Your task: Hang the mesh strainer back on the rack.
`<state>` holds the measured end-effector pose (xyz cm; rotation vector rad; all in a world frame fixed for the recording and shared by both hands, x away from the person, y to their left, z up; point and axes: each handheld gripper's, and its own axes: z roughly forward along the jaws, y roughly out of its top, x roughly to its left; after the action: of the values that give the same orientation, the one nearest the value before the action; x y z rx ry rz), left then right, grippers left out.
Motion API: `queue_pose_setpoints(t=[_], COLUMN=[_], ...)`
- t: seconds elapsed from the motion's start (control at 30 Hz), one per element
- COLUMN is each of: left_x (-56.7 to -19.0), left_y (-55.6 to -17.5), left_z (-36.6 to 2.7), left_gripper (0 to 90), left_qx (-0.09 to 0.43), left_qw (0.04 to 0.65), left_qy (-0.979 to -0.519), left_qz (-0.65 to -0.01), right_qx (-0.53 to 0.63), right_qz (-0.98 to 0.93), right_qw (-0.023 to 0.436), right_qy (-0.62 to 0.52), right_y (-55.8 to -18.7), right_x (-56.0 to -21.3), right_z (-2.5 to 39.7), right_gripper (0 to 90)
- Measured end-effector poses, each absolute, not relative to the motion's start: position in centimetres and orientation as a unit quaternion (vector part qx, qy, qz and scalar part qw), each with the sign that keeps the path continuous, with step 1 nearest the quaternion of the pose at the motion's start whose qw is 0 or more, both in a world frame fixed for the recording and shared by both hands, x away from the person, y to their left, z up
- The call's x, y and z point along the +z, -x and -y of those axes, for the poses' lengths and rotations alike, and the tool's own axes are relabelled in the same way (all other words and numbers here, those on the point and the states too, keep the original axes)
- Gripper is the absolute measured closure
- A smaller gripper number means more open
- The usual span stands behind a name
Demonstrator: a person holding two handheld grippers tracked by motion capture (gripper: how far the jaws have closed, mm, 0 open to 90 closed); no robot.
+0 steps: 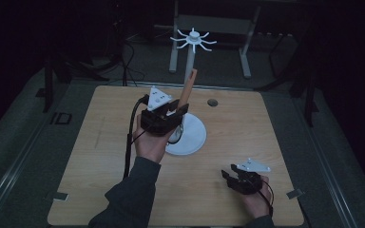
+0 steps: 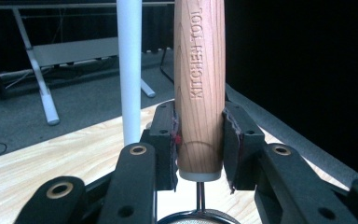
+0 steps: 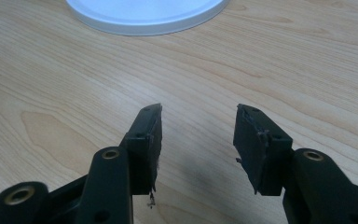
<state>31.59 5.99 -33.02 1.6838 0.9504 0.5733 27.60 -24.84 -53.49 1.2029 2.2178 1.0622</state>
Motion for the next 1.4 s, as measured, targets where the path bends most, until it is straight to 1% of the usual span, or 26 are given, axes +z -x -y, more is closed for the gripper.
queue_pose_setpoints(t=[0.67, 1.13, 1.4], left_x=[-31.8, -31.0, -30.5], left_y=[-31.3, -31.8, -32.0], left_z=[-6.8, -6.7, -6.9], left_gripper=[68.6, 68.5, 68.5], left_qx=[0.26, 0.265, 0.27], left_qw=[0.557, 0.576, 0.578], left_qy=[-0.675, -0.648, -0.641], left_qz=[-0.409, -0.423, -0.427], right_qx=[0.381, 0.381, 0.382], right_qz=[-0.794, -0.793, -0.792], right_qw=[0.201, 0.201, 0.201], right_qy=[-0.43, -0.431, -0.432], right_y=[-27.7, -27.7, -27.7], right_x=[-53.5, -53.5, -53.5], right_z=[24.8, 24.8, 24.9], right_gripper=[51.2, 51.2, 51.1])
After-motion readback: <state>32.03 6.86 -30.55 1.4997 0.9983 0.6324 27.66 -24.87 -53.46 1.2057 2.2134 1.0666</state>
